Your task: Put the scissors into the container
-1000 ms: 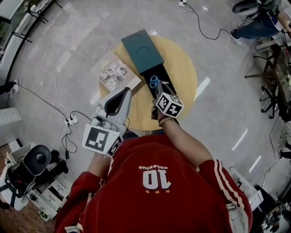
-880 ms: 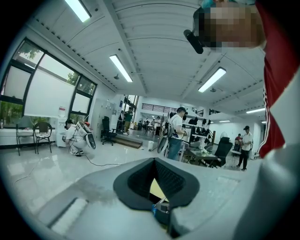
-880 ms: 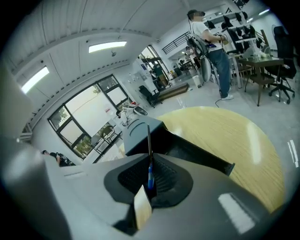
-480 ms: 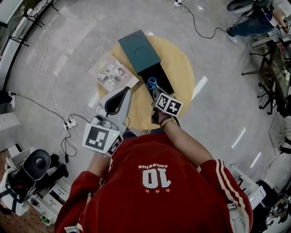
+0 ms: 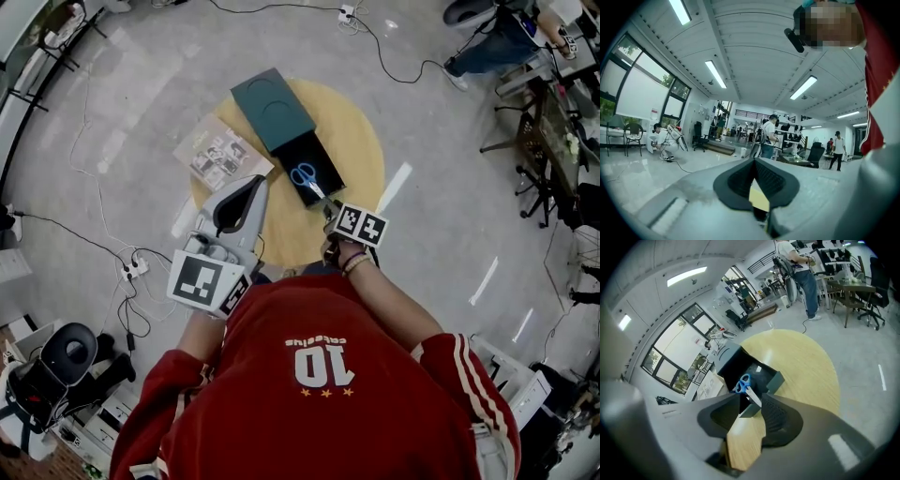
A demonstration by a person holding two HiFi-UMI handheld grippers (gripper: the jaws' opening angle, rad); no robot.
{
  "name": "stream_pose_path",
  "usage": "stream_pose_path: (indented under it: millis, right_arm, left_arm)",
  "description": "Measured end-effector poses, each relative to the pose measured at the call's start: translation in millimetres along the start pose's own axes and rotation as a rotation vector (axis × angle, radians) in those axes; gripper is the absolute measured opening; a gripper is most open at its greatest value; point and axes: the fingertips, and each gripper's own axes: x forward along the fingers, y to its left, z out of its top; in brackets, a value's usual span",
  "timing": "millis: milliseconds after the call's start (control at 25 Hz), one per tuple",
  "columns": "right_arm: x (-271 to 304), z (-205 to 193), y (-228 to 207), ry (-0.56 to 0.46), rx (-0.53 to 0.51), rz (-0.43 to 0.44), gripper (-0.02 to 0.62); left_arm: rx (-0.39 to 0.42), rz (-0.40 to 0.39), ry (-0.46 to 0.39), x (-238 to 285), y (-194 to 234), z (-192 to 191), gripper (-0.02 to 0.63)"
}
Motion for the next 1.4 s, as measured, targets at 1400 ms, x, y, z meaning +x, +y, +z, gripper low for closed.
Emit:
stream_pose_path:
  millis: [1400]
  right_arm:
    - [-284.3,127.4,219.2,-0.791,-0.797,0.260,0.110]
  left_arm:
    - [0.122,0.019,-0.179,-39.1,-28.1,73.8,0.002]
